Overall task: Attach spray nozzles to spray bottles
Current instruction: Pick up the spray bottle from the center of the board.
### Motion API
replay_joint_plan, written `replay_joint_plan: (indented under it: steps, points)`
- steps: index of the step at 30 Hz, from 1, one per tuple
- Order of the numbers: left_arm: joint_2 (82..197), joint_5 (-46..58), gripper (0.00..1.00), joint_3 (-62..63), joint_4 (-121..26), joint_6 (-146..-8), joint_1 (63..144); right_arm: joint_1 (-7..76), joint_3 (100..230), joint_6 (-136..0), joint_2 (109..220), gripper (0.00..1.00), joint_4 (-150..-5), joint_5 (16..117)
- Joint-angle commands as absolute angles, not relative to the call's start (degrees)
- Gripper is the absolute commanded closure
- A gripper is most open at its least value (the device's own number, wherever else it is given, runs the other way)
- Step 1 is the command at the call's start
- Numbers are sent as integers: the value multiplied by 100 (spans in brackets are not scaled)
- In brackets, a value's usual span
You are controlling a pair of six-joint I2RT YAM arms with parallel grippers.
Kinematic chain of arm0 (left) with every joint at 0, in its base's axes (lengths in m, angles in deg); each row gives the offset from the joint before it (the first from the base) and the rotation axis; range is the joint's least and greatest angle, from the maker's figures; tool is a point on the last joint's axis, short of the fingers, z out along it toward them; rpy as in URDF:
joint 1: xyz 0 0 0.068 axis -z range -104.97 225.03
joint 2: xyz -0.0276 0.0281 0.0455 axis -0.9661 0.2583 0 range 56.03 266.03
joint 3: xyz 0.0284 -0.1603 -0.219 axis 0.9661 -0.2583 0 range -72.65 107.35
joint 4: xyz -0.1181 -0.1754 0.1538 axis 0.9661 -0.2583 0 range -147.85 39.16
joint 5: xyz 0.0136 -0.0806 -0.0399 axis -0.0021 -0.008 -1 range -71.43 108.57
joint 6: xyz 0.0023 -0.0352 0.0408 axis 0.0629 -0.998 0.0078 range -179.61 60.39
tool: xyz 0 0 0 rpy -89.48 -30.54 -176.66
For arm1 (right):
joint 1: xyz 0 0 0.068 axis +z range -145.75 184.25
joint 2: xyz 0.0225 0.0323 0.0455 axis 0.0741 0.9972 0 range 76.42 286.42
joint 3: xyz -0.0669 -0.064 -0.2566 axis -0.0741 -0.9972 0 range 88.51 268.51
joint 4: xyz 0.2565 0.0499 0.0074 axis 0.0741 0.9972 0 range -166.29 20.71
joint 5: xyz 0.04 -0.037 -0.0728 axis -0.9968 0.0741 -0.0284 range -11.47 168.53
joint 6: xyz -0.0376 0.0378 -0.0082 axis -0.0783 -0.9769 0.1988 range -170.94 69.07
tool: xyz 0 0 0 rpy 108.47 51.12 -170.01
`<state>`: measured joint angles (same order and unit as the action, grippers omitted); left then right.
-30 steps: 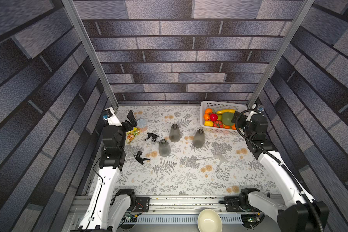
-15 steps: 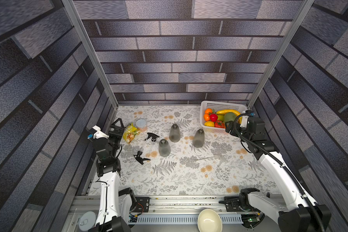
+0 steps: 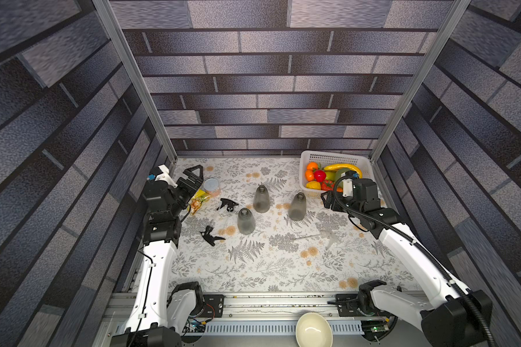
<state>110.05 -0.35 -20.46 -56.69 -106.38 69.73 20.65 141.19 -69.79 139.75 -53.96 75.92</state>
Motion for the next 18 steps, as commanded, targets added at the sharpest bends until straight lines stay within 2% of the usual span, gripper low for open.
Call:
replay_joint_plan:
  steps: [1,2,4,7,11,13,18]
  points:
    - [11282,1411,0,-1609,-7452,-9215,7692,2099,14123,-6708,14072,7,-5526,7100]
    - [11311,1707,0,-1581,-7515,-9128,7943,2103,14055,-6719,14103,6,-5683,6928]
    - [11324,2025,0,-1602,-7495,-8909,8418,2104,13914,-6757,14152,11,-5985,6388]
    - [11330,1975,0,-1712,-7376,-8636,9106,2251,13908,-6861,14349,17,-6127,6217]
    - [11001,1458,0,-2287,-6657,-8427,9944,2811,13939,-6603,14510,7,-6226,6732]
    - [10772,1466,0,-2634,-6213,-8399,10284,2984,13906,-6482,14595,6,-6395,6858]
    - [10566,1460,0,-3062,-5603,-8402,10655,3249,13983,-6169,15029,1,-6790,7421]
